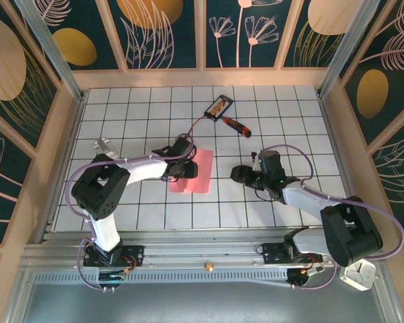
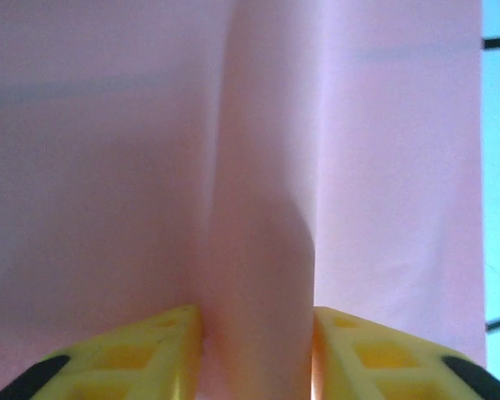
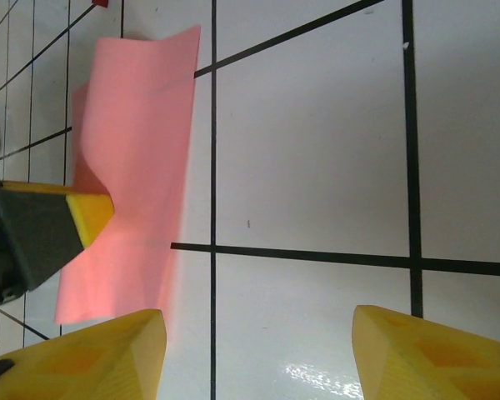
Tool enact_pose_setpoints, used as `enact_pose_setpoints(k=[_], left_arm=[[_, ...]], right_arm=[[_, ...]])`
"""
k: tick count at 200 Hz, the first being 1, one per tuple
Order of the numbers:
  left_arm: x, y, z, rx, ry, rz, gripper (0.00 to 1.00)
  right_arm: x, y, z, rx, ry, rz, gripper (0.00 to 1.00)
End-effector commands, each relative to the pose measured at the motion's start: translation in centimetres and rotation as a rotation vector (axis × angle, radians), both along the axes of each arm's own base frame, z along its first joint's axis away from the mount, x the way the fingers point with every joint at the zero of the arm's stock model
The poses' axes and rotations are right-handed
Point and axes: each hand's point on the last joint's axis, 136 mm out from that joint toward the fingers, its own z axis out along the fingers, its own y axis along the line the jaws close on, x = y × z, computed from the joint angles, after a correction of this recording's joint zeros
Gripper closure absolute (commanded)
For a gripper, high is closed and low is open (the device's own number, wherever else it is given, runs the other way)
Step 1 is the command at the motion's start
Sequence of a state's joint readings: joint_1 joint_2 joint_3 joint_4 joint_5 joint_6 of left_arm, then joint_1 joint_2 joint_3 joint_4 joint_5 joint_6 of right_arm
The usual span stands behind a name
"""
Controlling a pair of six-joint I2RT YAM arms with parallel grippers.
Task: Fold a paper plane with a square sheet of paper (pick it up from the middle)
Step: First fold the square sheet of paper in half at the center of the table.
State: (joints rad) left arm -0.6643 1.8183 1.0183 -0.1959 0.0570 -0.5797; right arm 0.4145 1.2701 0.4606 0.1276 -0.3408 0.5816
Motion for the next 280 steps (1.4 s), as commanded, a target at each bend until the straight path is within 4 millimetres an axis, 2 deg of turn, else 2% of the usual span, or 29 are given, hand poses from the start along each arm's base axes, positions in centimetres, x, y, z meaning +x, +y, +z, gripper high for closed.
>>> enact_pose_setpoints(k=[1,4,9,12,29,54,62,70,80,98,121,134,166,191,212,232,255,280], left_arm=[[-0.8,-2.5,3.0,-0.173,-0.02,-0.064,0.65],[-0.6,-2.9,3.8,-0.199,-0.034,-0.07,0.65],[-1.2,-2.9,3.5,-0.219,-0.028,-0.073,0.66],[-1.1,-3.1,4.8,-0.256,-0.054,-0.076,0.66],[-1.4,-4.5,8.9,-0.424,-0.117,-0.086,0.69],[-2.7,-6.1,16.9,-0.758,-0.206,-0.108,0.72],[-3.4,-6.1,18.8,-0.856,-0.222,-0.109,0.73],[-3.8,-5.9,19.5,-0.92,-0.219,-0.091,0.73],[-4.2,-5.8,19.0,-0.958,-0.18,-0.063,0.74],[-4.6,-6.0,16.4,-0.964,-0.091,-0.04,0.75],[-4.8,-6.0,14.4,-1.002,-0.054,-0.009,0.76],[-4.8,-5.7,12.7,-0.975,-0.044,0.013,0.76],[-5.3,-4.7,8.4,-0.893,-0.004,0.061,0.76],[-5.8,-4.1,5.8,-0.855,0.038,0.095,0.76],[-6.0,-3.5,4.5,-0.826,0.043,0.12,0.74],[-6.2,-2.9,3.6,-0.799,0.046,0.141,0.72],[-6.5,-2.4,2.6,-0.763,0.058,0.157,0.7],[-6.7,-1.8,1.7,-0.692,0.067,0.16,0.62]], right_arm=[[0.7,-0.4,1.4,-0.003,-0.044,-0.004,0.39],[0.7,-0.4,1.5,-0.003,-0.045,-0.006,0.39],[0.8,-0.6,1.7,-0.003,-0.05,-0.008,0.39],[0.8,-0.6,1.7,-0.004,-0.052,-0.007,0.39],[1.0,-0.8,2.6,0.003,-0.068,-0.01,0.39],[1.6,-1.8,5.3,0.005,-0.123,-0.027,0.39],[1.7,-2.3,6.4,0.002,-0.15,-0.039,0.39],[1.8,-2.8,7.5,0.005,-0.181,-0.042,0.39],[1.6,-2.8,8.8,0.014,-0.221,-0.029,0.39],[0.9,-2.0,10.4,0.067,-0.266,0.022,0.39],[-0.2,-0.2,10.7,0.17,-0.272,0.102,0.39],[-0.8,0.7,10.3,0.209,-0.259,0.123,0.41],[-1.4,3.3,7.6,0.212,-0.183,0.125,0.48],[-2.5,6.3,5.3,0.242,-0.106,0.162,0.56],[-3.4,8.1,3.3,0.248,-0.051,0.182,0.63],[-4.0,9.2,1.0,0.221,0.008,0.184,0.7],[-4.6,10.3,-0.8,0.208,0.048,0.181,0.76],[-5.1,10.9,-2.3,0.197,0.085,0.168,0.81]])
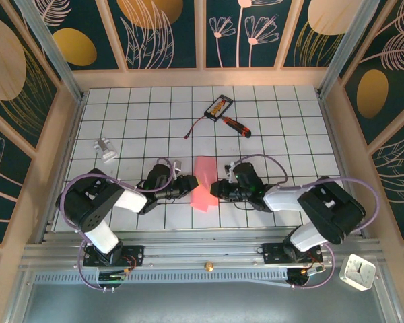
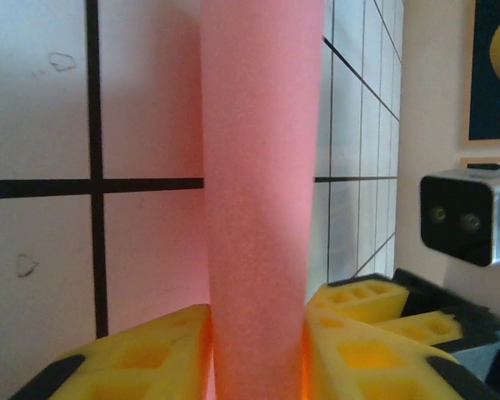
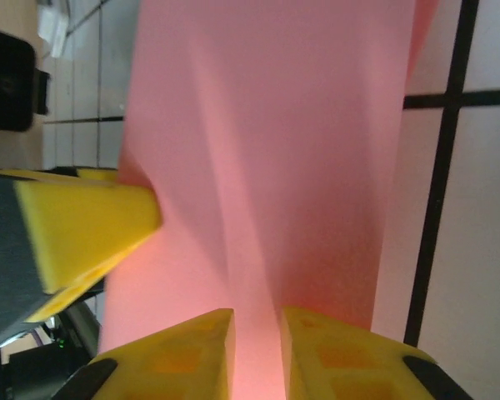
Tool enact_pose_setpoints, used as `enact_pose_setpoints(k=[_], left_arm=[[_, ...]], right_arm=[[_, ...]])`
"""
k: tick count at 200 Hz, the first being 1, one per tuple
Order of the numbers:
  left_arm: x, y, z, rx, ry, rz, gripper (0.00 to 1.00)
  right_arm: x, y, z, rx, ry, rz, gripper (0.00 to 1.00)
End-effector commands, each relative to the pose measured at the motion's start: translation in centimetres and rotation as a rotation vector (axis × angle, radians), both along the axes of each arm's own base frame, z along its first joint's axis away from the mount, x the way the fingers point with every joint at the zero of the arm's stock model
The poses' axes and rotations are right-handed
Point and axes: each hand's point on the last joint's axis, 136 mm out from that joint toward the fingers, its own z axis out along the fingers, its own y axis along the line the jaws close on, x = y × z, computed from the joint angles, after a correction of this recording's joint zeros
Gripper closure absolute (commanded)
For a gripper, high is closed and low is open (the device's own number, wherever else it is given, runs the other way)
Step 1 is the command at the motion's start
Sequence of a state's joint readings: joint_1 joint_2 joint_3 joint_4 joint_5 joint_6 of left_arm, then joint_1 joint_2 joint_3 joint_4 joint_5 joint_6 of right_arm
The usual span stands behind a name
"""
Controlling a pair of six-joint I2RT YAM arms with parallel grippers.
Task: Fold a paper plane with a square sheet of paper (pick it up from the middle)
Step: First fold the square sheet of paper in half at the center of the table.
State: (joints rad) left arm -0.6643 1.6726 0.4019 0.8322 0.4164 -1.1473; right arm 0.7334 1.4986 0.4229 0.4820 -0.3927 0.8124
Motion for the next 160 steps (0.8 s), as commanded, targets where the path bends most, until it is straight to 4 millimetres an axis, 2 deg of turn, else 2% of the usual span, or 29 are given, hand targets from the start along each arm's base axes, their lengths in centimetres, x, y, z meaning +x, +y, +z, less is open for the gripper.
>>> enact_pose_setpoints(k=[1,67,95,131,160], left_arm=[[0.0,0.6,-0.8,0.065,-0.006,0.004,0.61],[-0.5,2.2,-2.2,0.3,0.047,-0.024,0.32],[-1.1,2.4,-2.6,0.407,0.05,-0.074,0.24],[-1.5,2.5,-2.5,0.513,0.034,-0.121,0.21],[-1.8,2.3,-2.9,0.598,0.039,-0.165,0.25]], right_arm=[[0.5,0.9,-0.1,0.027,-0.01,-0.048,0.81],[-0.4,1.2,-1.5,0.012,0.021,-0.073,0.85],[-0.5,1.2,-1.7,0.02,0.029,-0.078,0.86],[-0.6,1.2,-1.9,0.029,0.038,-0.082,0.87],[-0.6,1.2,-2.0,0.027,0.04,-0.085,0.88]])
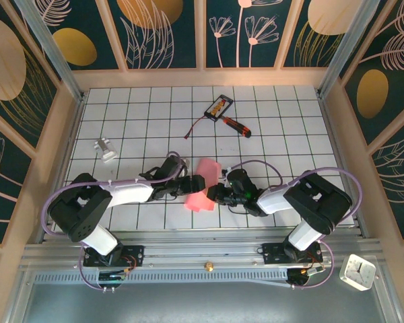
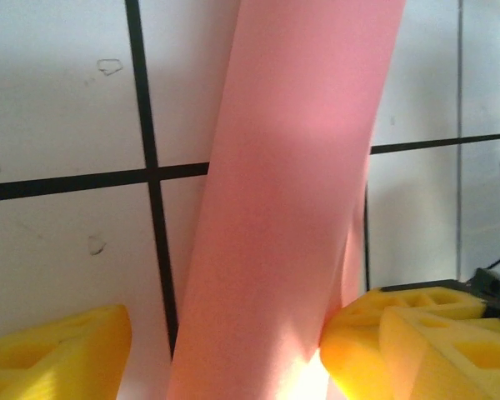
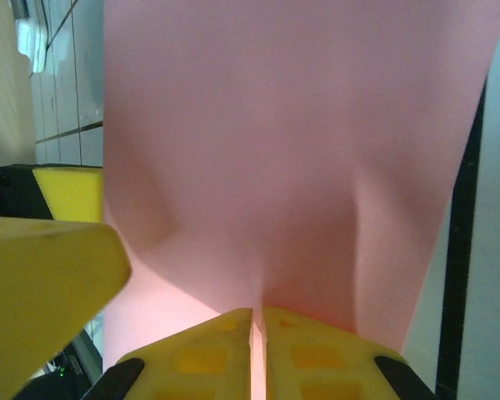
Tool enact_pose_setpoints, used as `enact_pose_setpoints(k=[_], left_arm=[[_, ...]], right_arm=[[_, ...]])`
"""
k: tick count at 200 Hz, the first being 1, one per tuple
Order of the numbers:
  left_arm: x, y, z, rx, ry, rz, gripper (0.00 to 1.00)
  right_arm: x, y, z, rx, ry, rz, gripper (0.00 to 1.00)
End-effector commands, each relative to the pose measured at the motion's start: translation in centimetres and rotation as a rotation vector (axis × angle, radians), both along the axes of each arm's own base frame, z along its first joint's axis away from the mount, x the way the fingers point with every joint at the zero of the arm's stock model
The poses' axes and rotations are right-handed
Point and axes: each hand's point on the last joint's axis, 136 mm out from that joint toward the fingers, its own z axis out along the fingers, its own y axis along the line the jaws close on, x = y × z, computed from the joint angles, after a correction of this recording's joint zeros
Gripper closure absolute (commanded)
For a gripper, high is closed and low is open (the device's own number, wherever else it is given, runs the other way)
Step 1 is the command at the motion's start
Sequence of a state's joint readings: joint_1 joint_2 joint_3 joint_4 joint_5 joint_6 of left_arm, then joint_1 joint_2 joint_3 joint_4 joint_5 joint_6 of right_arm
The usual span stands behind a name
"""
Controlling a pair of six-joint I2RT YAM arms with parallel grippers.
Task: Fold a paper plane with a square sheet of paper (pick it up from the middle)
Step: First fold the square sheet of paper in half at the center of the table.
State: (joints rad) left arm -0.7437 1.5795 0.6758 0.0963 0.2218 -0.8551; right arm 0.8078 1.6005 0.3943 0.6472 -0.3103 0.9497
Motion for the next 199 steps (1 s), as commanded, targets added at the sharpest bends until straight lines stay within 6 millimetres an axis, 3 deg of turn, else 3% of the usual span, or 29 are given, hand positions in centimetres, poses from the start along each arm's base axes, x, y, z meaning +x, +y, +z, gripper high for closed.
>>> enact_pose_setpoints(k=[1,40,60,68,98,131,160,199], left_arm=[[-1.4,1.6,-1.9,0.168,0.048,-0.044,0.25],[-2.0,0.6,-2.0,0.219,0.052,-0.086,0.34],[-1.9,-0.1,-2.0,0.205,0.056,-0.106,0.57],[-2.0,-0.4,-2.1,0.197,0.068,-0.113,0.63],[-2.0,-1.4,-0.8,0.099,0.067,-0.082,0.66],[-2.6,-3.9,2.1,-0.204,0.066,-0.04,0.67],[-3.1,-3.8,1.1,-0.195,0.085,-0.054,0.68],[-3.3,-3.1,-0.1,-0.141,0.089,-0.055,0.72]], right_arm=[[-0.1,-0.1,-0.4,-0.002,-0.005,-0.016,0.88],[0.1,0.0,-0.2,-0.003,-0.012,-0.017,0.88],[0.3,0.3,0.2,-0.001,-0.025,-0.005,0.88],[0.5,0.3,0.5,-0.006,-0.035,0.002,0.88],[1.2,-0.7,2.4,-0.017,-0.093,0.013,0.83],[2.4,-4.6,4.5,-0.107,-0.174,-0.008,0.75],[3.3,-6.9,5.4,-0.119,-0.183,-0.042,0.69],[3.8,-5.7,5.4,-0.1,-0.167,-0.031,0.65]])
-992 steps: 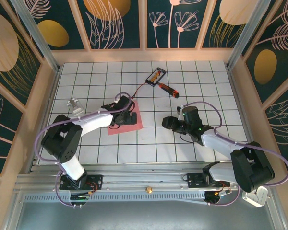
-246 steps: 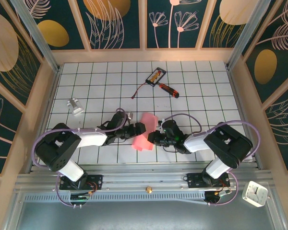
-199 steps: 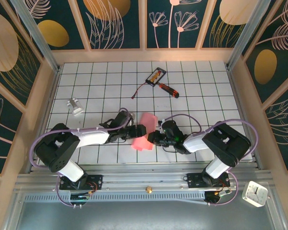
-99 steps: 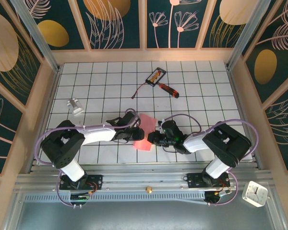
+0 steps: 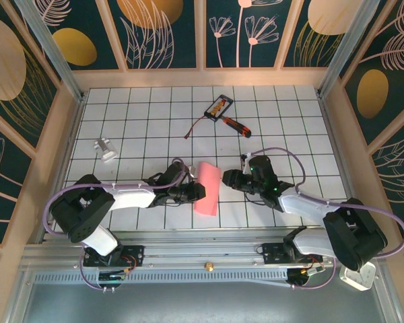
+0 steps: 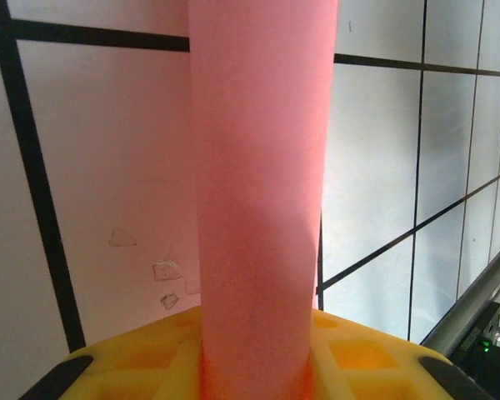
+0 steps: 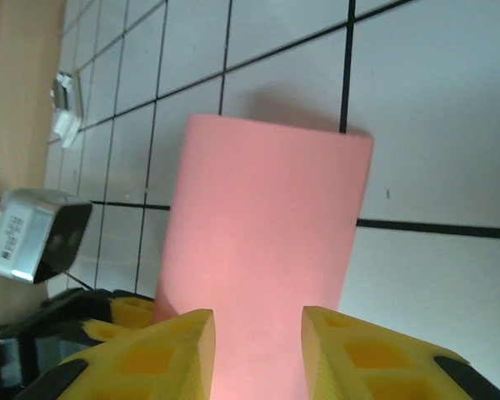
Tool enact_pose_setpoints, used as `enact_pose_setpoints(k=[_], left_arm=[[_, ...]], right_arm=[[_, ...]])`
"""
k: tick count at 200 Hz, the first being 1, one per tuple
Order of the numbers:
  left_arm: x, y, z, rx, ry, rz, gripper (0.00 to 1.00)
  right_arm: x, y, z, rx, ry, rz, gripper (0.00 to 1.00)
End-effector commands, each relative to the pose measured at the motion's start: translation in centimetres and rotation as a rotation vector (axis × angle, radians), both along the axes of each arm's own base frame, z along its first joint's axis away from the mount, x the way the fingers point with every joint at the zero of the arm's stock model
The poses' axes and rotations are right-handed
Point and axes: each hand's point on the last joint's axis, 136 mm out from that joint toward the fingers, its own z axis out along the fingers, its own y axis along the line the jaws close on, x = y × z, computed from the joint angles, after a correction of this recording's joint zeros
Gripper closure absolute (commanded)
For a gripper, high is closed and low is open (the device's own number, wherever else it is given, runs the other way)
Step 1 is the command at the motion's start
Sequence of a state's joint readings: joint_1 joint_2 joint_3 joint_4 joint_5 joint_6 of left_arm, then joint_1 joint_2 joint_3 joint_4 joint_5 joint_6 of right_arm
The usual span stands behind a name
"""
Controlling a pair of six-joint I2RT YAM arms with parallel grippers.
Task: Fold a paper plane with a square sheet of paper (pick it up from the middle)
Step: First fold the square sheet of paper in half at the center of the table.
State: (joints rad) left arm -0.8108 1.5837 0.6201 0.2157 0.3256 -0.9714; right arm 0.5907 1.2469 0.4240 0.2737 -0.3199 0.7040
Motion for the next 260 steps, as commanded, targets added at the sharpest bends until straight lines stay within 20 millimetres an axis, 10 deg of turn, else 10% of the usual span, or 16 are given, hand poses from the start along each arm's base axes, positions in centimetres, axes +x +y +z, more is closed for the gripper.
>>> enact_pose_setpoints(k=[1,83,200,260], left_arm=[[0.0,-0.3,-0.2,-0.013,0.003,-0.006,0.72],[-0.8,1.2,-2.9,0.151,0.03,-0.075,0.67],[-0.1,1.3,-1.9,0.187,-0.016,-0.088,0.62],[-0.2,1.6,-2.0,0.208,-0.012,-0.096,0.55]], right_arm=[[-0.1,0.8,-0.4,-0.019,0.019,0.036,0.65],[2.5,1.1,-1.9,-0.025,0.06,-0.002,0.67],[3.2,-4.4,-0.9,-0.102,0.071,-0.029,0.66],[3.2,-3.9,-0.6,-0.073,0.092,-0.014,0.67]])
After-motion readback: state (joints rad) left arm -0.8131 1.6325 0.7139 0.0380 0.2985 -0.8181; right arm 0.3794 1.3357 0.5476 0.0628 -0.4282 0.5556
